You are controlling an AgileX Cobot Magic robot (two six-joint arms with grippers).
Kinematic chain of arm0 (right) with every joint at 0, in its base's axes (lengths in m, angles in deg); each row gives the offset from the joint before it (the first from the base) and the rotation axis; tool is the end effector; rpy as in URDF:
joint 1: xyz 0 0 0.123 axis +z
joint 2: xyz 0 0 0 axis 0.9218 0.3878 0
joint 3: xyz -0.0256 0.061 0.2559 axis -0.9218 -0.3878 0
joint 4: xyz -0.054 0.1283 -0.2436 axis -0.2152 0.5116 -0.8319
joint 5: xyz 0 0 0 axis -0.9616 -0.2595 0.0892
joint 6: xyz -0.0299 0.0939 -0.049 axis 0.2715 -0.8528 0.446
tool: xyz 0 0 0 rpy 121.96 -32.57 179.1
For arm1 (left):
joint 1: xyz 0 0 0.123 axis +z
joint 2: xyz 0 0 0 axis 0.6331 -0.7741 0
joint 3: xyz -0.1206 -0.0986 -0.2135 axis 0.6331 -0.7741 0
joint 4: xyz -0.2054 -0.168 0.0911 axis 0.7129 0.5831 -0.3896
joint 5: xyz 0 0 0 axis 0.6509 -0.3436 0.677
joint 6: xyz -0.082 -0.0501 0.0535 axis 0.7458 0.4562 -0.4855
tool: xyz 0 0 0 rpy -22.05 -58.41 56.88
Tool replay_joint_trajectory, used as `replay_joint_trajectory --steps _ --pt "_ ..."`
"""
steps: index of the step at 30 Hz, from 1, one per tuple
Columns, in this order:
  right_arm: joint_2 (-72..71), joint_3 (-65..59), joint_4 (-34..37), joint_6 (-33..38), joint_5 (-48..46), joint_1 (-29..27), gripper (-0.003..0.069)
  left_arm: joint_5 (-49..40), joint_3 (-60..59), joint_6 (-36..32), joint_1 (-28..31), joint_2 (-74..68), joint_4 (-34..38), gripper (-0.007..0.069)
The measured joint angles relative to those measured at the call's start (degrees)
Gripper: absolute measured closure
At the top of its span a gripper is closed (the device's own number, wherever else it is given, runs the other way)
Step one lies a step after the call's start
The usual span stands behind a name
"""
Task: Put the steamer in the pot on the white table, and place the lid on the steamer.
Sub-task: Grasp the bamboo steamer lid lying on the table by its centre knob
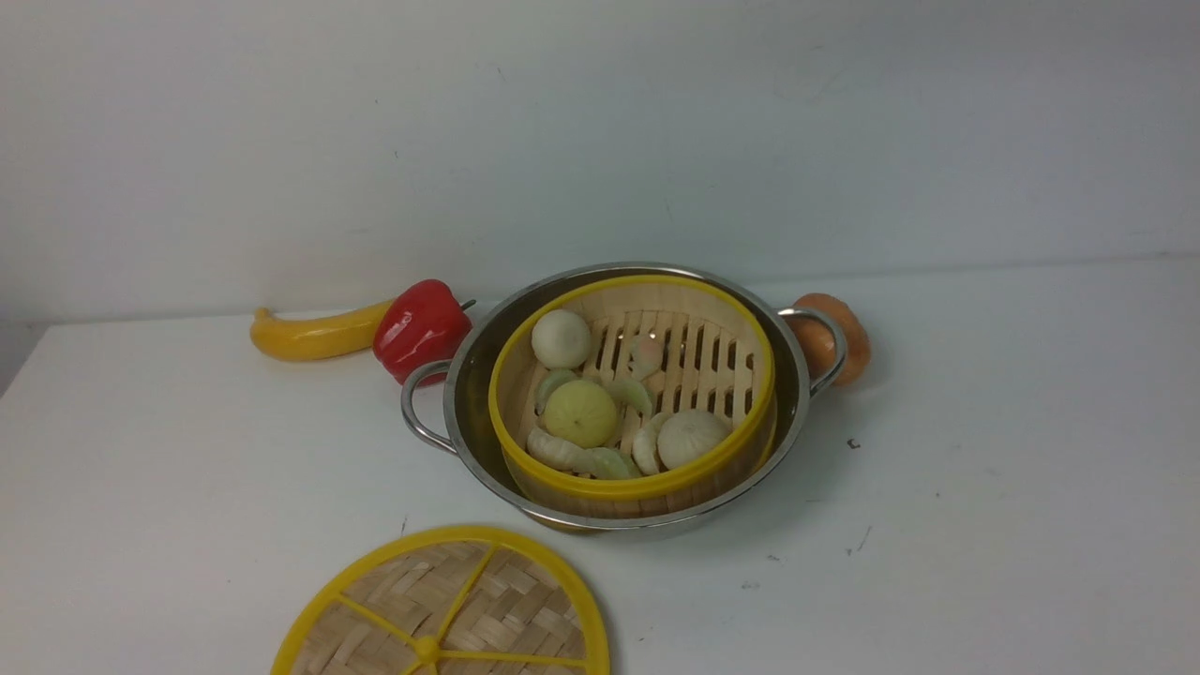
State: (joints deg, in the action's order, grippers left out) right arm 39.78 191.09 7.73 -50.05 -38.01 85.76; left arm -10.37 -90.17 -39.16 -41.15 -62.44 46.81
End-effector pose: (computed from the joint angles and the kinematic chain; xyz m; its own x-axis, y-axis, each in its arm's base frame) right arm 0.4015 0.1664 0.4413 -0.5839 -0.2349 -0.7771 -0.5272 0.8377 0.1429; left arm 0.1222 -0.0037 0.1745 -0.2614 0.0414 -0.9643 0.0383 0.9987 0.0325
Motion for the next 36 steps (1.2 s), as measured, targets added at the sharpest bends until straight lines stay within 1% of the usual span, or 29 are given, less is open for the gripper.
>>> replay_joint_trajectory --steps 4,7,10,13,14,16,19,22,23,24,26,27,30,31,33,35,36 --pt "0.0 0.0 -3.87 1.02 1.29 0.0 0.0571 0.0 0.0 0.0 0.0 0.0 0.0 0.0384" --pt "-0.03 -0.11 -5.32 1.03 1.29 0.0 0.0559 0.0 0.0 0.0 0.0 0.0 0.0 0.0384" --pt "-3.35 -4.78 -6.81 1.03 3.57 0.0 0.0533 0.0 0.0 0.0 0.0 0.0 0.0 0.0384" --pt "-10.18 -14.96 -7.61 1.03 10.21 0.0 0.0514 0.0 0.0 0.0 0.0 0.0 0.0 0.0384" --pt "-13.37 -19.77 -8.17 1.03 13.7 0.0 0.0508 0.0 0.0 0.0 0.0 0.0 0.0 0.0384" --pt "-20.93 -31.53 -9.82 1.03 22.63 0.0 0.0491 0.0 0.0 0.0 0.0 0.0 0.0 0.0384" --pt "-30.24 -47.66 -11.86 1.03 31.65 -0.14 0.0469 0.0 0.0 0.0 0.0 0.0 0.0 0.0384" --pt "-37.61 -64.25 -12.05 0.5 41.23 -1.24 0.0449 0.0 0.0 0.0 0.0 0.0 0.0 0.0384" --pt "-41.13 -71.36 -11.99 -0.59 45.35 -2.3 0.0437 0.0 0.0 0.0 0.0 0.0 0.0 0.0384" --pt "-41.13 -72.53 -11.99 -0.59 46.05 -2.53 0.0435 0.0 0.0 0.0 0.0 0.0 0.0 0.0384" --pt "-47.9 -87.08 -11.73 -3.16 55.8 -5.98 0.0419 0.0 0.0 0.0 0.0 0.0 0.0 0.0384" --pt "-49.34 -90.21 -11.65 -3.71 58.91 -6.49 0.0415 0.0 0.0 0.0 0.0 0.0 0.0 0.0384" --pt "-57.17 -105.72 -11.48 -4.48 69.78 -10.42 0.0409 0.0 0.0 0.0 0.0 0.0 0.0 0.0384" --pt "-59.72 -108.07 -11.47 -4.48 72.62 -11.16 0.0409 0.0 0.0 0.0 0.0 0.0 0.0 0.0384" --pt "-64.0 -114.77 -11.33 -4.48 76.09 -12.37 0.0407 0.0 0.0 0.0 0.0 0.0 0.0 0.0384" --pt "-69.87 -119.41 -11.18 -4.36 77.13 -12.9 0.0407 0.0 0.0 0.0 0.0 0.0 0.0 0.0384" --pt "-70.37 -119.74 -11.18 -4.36 77.13 -12.9 0.0407 0.0 0.0 0.0 0.0 0.0 0.0 0.0384"
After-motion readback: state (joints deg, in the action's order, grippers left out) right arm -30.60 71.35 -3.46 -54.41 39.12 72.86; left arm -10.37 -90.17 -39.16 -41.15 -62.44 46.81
